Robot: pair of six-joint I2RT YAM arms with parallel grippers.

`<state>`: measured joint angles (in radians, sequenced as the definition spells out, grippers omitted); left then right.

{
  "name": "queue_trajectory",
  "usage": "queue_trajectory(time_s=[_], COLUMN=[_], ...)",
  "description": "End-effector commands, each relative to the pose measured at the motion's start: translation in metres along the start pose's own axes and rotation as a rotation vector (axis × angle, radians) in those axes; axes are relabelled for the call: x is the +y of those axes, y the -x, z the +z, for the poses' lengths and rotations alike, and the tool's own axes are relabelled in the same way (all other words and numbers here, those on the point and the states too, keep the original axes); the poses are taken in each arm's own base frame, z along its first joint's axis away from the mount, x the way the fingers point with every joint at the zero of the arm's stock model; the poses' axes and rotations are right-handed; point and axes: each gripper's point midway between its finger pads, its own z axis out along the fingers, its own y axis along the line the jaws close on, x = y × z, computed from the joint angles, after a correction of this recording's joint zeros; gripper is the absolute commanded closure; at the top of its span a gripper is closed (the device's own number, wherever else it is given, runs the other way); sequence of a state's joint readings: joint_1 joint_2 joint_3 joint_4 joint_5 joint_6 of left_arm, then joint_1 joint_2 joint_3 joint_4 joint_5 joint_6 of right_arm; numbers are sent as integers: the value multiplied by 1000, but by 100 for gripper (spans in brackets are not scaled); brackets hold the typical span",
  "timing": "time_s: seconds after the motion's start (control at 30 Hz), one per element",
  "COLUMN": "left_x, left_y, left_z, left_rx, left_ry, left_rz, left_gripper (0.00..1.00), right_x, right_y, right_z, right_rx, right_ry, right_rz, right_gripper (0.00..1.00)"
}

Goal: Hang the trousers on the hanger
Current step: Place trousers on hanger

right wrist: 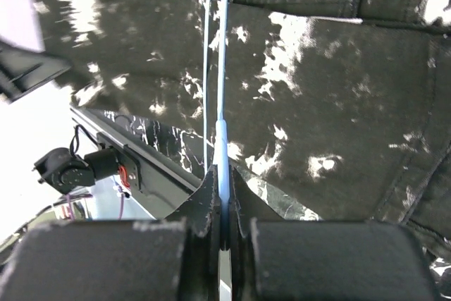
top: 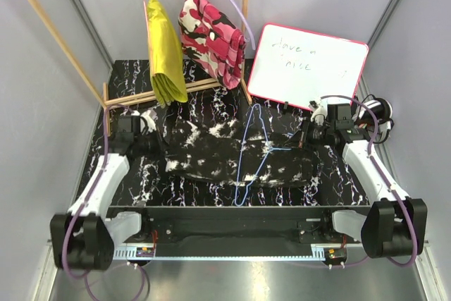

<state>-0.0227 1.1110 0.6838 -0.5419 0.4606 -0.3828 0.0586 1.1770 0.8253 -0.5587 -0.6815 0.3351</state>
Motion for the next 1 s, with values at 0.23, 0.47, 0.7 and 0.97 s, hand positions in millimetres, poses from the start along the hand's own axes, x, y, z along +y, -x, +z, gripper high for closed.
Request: queue_trajectory(time_s=[0.23,0.47,0.7,0.97], left_x=[-152,-232,-248,-240], left_y=[10,-12,-46,-66], left_z=[-43,8,87,159], left_rx=[-72,14,134,172], left_ry=[-246,-260,-197,-115], left_rz=[302,401,391,375], left_gripper=[100,96,97,99], right_x=[-6,5,18,30], right_y=[8,14,17,8], right_z=[5,-1,-15,-17], right_rx=[-16,-16,17,52], right_ry=[-21,8,59,118], right_rz=[32,10,21,72], right_gripper=[100,100,100,100])
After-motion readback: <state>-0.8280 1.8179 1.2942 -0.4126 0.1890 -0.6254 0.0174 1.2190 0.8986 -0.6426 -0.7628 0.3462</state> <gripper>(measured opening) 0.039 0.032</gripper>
